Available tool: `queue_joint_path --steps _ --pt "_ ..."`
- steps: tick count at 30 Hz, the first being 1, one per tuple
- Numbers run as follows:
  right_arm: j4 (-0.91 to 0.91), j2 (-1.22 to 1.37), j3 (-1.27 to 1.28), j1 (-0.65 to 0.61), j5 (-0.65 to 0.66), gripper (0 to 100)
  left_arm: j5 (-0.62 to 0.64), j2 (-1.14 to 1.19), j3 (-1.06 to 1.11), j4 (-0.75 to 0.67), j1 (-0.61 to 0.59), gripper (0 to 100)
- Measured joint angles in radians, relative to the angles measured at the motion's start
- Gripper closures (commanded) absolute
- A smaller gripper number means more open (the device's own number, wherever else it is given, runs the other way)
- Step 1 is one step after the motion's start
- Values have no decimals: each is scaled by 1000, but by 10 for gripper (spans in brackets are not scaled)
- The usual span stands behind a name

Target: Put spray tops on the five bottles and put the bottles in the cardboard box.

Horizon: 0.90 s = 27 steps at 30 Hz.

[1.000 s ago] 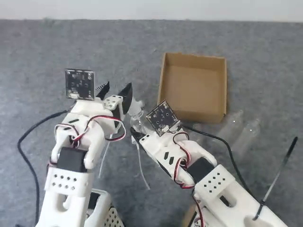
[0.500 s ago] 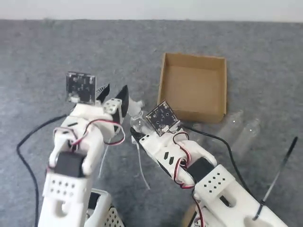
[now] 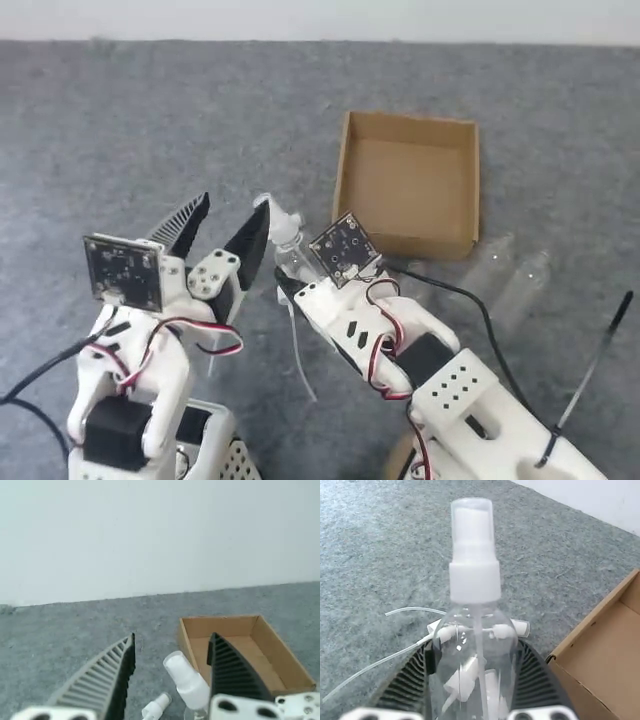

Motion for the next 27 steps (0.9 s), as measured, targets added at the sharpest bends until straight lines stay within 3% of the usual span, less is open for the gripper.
queue_joint_path --steps 9,20,27 --pt "0 0 -29 71 0 992 -26 -83 58 2 0 778" --pt "11 123 -450 290 0 992 -28 -190 196 -54 2 776" --pt "126 316 -634 227 -12 992 -28 -190 279 -120 144 724"
